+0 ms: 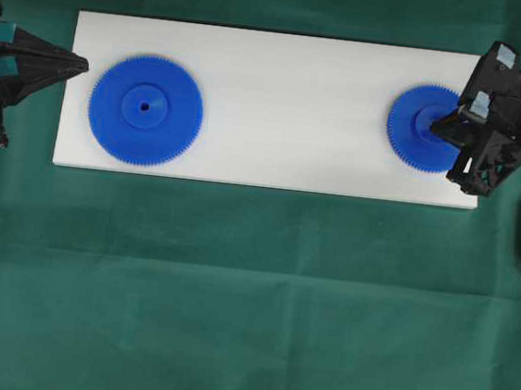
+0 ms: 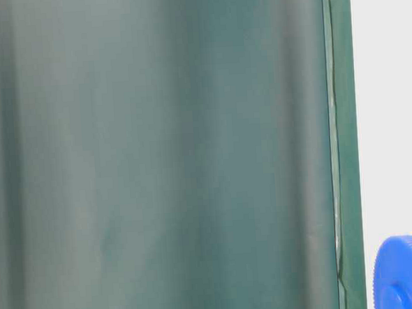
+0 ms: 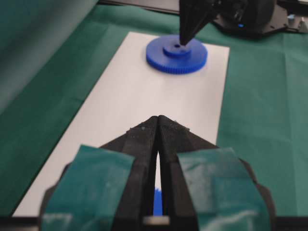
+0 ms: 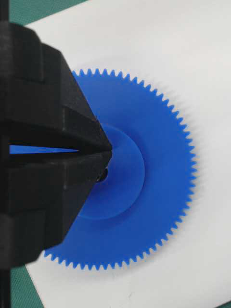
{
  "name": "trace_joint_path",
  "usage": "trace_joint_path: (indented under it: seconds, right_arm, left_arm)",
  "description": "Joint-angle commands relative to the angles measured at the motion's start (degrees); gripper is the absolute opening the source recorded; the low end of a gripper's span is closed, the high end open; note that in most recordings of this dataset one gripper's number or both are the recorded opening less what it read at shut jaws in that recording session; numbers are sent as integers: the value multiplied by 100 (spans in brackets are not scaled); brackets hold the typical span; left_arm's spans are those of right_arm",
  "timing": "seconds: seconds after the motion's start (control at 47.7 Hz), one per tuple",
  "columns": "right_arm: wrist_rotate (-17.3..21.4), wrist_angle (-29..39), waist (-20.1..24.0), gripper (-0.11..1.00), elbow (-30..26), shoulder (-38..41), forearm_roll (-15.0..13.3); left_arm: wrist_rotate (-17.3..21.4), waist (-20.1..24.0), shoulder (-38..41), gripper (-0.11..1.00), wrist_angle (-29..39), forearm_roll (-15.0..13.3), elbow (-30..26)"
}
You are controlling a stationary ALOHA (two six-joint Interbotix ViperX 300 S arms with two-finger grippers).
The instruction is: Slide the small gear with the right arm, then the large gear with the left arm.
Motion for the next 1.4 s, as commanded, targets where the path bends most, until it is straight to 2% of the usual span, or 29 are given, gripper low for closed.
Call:
trace_joint_path:
  seconds: [0.0,0.545,0.88,1.132,1.383]
  right_arm:
    - [0,-132,-44,50,-26,44,-9]
    - [9,-211,-114,51,-18,466,-9]
    - [9,-193,-114,50,-35,448,-26]
    - [9,-185,-466,50,0,439,-35]
    - [9,-176,-598,50,18,448,-35]
  left_arm:
    - [-9,-35,44,0,-88,-9,-44]
    - [-26,-79,0,0,-158,-9,35]
    - [-35,-176,0,0,-158,-18,26]
    - [-123,-229,-9,0,-158,-18,9]
    - [-123,-220,-9,0,-158,-18,9]
